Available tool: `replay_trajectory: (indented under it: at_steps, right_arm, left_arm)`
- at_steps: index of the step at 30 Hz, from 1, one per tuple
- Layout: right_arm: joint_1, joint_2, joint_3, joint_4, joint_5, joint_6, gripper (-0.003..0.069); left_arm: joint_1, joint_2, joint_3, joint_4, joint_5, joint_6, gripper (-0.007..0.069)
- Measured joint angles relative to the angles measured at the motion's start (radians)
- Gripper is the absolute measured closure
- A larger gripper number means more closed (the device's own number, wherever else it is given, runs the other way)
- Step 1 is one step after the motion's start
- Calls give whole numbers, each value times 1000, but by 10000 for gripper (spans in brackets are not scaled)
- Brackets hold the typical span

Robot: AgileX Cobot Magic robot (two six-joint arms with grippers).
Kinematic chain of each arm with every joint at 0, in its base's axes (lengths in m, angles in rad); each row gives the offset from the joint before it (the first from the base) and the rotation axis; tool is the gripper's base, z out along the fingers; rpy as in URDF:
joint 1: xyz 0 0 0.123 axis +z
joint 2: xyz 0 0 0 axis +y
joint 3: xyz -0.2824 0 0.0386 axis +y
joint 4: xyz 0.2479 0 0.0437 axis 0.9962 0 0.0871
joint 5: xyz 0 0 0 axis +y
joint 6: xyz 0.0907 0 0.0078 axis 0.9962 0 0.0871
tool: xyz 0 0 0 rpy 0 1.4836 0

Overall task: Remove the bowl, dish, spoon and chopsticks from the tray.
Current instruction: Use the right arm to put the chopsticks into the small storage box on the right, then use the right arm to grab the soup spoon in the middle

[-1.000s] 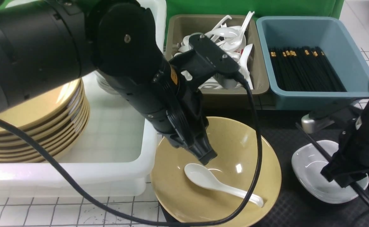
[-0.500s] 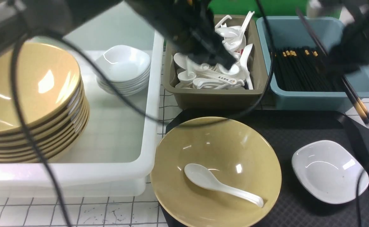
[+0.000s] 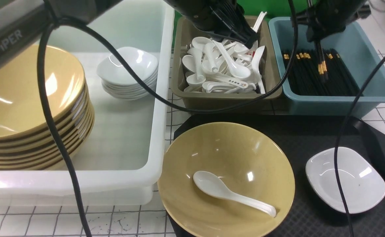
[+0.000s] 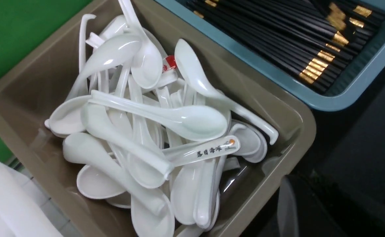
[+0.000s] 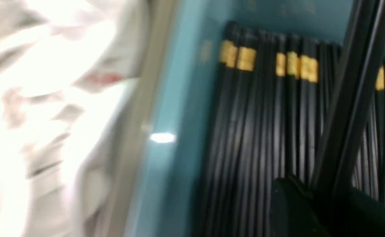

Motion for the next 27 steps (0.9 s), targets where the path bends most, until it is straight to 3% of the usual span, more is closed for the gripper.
replay_trajectory:
  at_steps: [4, 8, 12, 18, 27]
  right_arm:
    - [-24, 75, -14, 0, 43, 17, 483]
    - [-23, 90, -14, 1, 127, -11, 374]
    - [3, 26, -5, 33, 161, -125, 223]
    - [82, -175, 93, 104, 164, -195, 190]
    - [357, -474, 542, 116, 165, -259, 189]
  left_arm:
    - [0, 0, 0, 7, 20, 1, 638]
    - [0, 0, 0, 7, 33, 1, 638]
    - [16, -24, 1, 7, 116, 1, 638]
    - [93, -180, 97, 3, 205, 0, 638]
    - [186, -570, 571, -68, 184, 10, 638]
